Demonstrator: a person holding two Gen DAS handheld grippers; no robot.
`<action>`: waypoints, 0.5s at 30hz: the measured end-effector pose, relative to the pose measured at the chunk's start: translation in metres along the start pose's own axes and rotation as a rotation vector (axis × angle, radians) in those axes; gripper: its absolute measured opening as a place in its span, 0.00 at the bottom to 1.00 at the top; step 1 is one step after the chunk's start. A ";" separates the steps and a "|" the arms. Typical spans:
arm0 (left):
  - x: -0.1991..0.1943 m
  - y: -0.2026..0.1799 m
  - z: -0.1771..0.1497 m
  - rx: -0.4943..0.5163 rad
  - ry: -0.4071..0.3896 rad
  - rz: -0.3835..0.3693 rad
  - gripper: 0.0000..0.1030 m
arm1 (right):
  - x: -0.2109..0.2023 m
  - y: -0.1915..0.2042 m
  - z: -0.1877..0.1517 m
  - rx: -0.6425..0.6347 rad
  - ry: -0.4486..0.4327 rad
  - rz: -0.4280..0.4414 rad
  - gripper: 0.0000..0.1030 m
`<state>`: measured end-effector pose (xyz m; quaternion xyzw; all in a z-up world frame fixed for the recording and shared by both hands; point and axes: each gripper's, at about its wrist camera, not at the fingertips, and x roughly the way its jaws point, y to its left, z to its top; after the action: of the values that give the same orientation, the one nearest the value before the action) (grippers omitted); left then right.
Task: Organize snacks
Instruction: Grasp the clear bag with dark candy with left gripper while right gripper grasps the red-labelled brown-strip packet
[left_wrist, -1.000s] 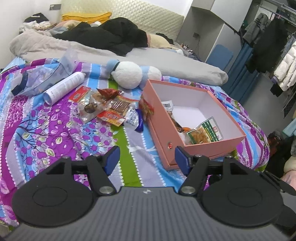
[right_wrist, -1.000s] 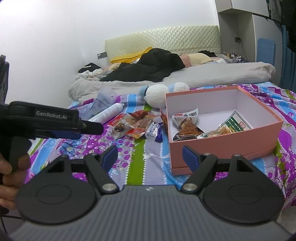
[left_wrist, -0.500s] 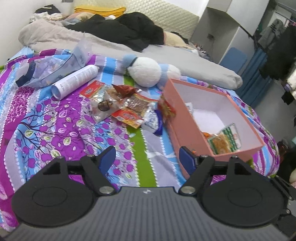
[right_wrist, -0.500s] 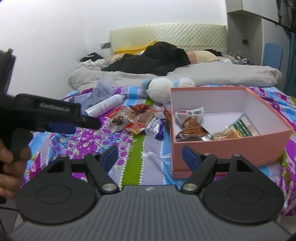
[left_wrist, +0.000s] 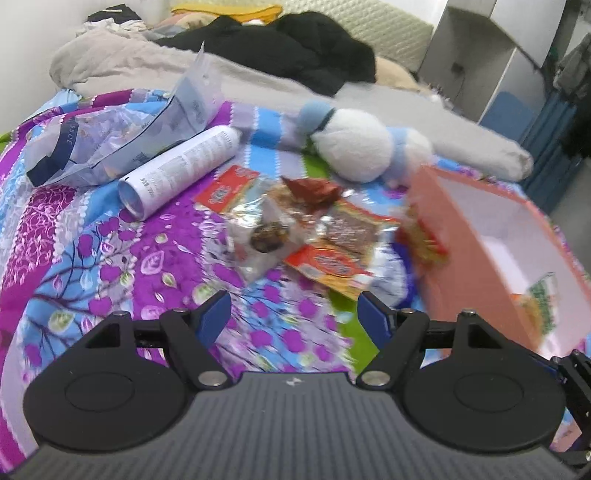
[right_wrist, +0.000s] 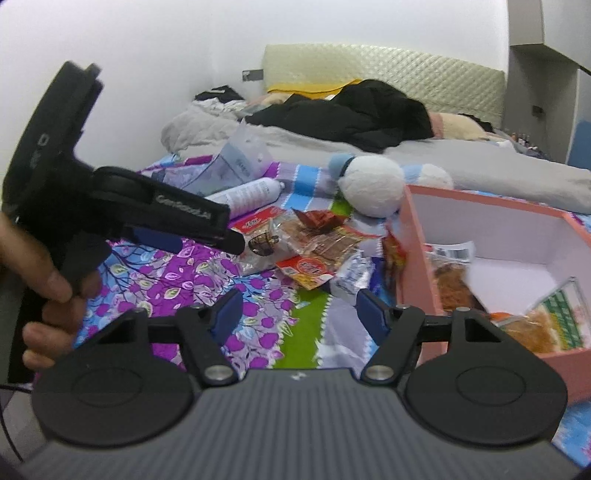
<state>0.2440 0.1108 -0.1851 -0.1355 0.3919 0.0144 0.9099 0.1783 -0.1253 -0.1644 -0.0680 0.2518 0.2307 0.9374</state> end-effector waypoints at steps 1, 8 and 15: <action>0.011 0.004 0.003 0.007 0.008 0.010 0.77 | 0.011 0.001 -0.001 -0.007 0.011 0.001 0.66; 0.064 0.017 0.031 0.089 0.028 0.042 0.77 | 0.075 0.004 -0.009 -0.072 0.058 -0.037 0.55; 0.107 0.011 0.053 0.205 0.030 0.043 0.76 | 0.122 0.012 -0.006 -0.241 0.082 -0.111 0.49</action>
<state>0.3538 0.1263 -0.2298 -0.0334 0.4078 -0.0085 0.9124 0.2632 -0.0679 -0.2312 -0.2033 0.2562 0.2039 0.9227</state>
